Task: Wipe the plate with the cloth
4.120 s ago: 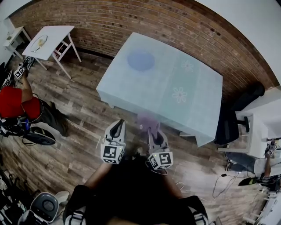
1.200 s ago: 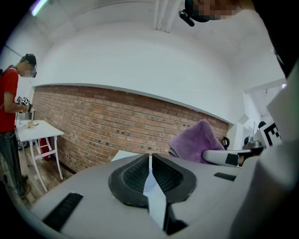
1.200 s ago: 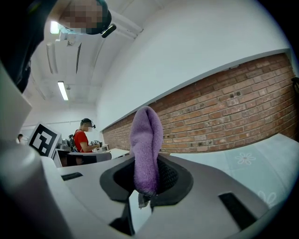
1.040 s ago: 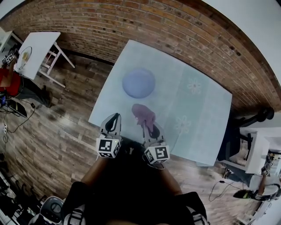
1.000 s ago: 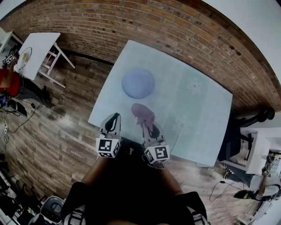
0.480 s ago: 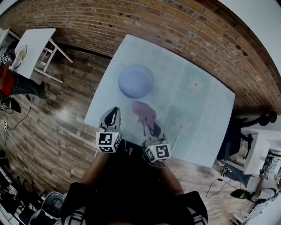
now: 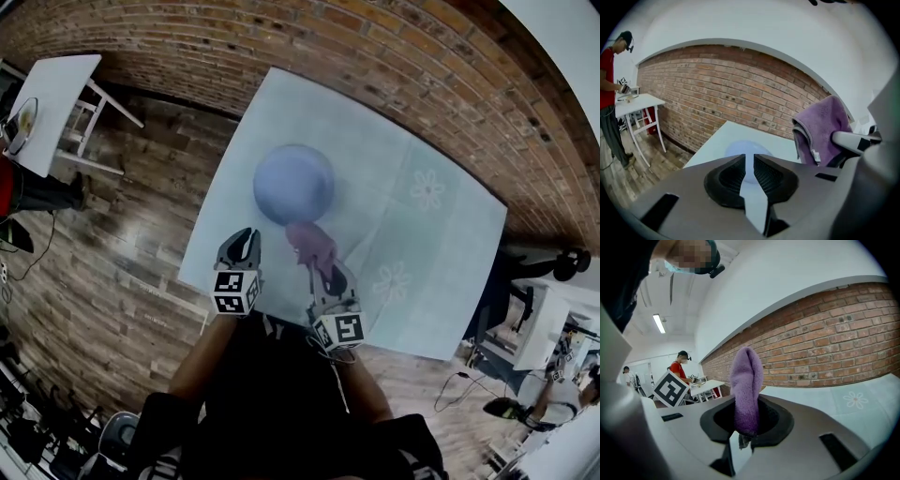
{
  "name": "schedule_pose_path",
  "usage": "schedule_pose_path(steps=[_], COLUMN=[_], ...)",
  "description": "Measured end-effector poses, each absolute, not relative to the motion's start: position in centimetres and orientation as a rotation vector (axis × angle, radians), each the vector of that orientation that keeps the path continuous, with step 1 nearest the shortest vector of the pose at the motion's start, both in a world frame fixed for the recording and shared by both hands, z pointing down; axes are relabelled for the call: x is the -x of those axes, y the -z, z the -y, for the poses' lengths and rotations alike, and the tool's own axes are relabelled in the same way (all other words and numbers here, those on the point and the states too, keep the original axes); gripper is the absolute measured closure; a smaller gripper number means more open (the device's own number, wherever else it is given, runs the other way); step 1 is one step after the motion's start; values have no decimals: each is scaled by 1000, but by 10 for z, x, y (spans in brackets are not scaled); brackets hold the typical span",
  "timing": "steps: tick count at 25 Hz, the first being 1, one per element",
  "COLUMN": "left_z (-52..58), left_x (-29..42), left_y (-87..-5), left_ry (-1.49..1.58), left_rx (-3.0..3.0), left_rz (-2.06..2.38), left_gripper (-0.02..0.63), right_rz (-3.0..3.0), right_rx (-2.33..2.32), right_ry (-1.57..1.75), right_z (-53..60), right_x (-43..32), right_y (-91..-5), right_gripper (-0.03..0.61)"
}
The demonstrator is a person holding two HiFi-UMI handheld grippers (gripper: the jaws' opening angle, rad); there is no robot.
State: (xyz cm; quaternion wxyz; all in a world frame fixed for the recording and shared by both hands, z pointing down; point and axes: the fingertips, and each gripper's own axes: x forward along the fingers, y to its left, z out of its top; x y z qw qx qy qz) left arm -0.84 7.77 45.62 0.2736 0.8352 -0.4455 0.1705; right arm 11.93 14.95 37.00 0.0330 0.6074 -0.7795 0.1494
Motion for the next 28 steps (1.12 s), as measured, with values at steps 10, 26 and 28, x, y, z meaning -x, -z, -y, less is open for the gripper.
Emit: schedule_pose_path(steps=[10,26,28], left_z=[-28,2,3], left_x=[4,-11,-13], left_y=[-534,-609,-615], left_ry=[-517,-600,-613], left_rx=[-2094,-1919,-1909], left_rz=[1096,987,974], left_gripper=[566,442,442], right_rz=[2318,2274,2279], right_rx=[-1859,-1775,-1743], right_ry=[-578,-595,-590], right_z=[-101,-47,-40], right_x=[-114,-115,-114], right_y=[-421,-472,-479], right_gripper=[505,505,505])
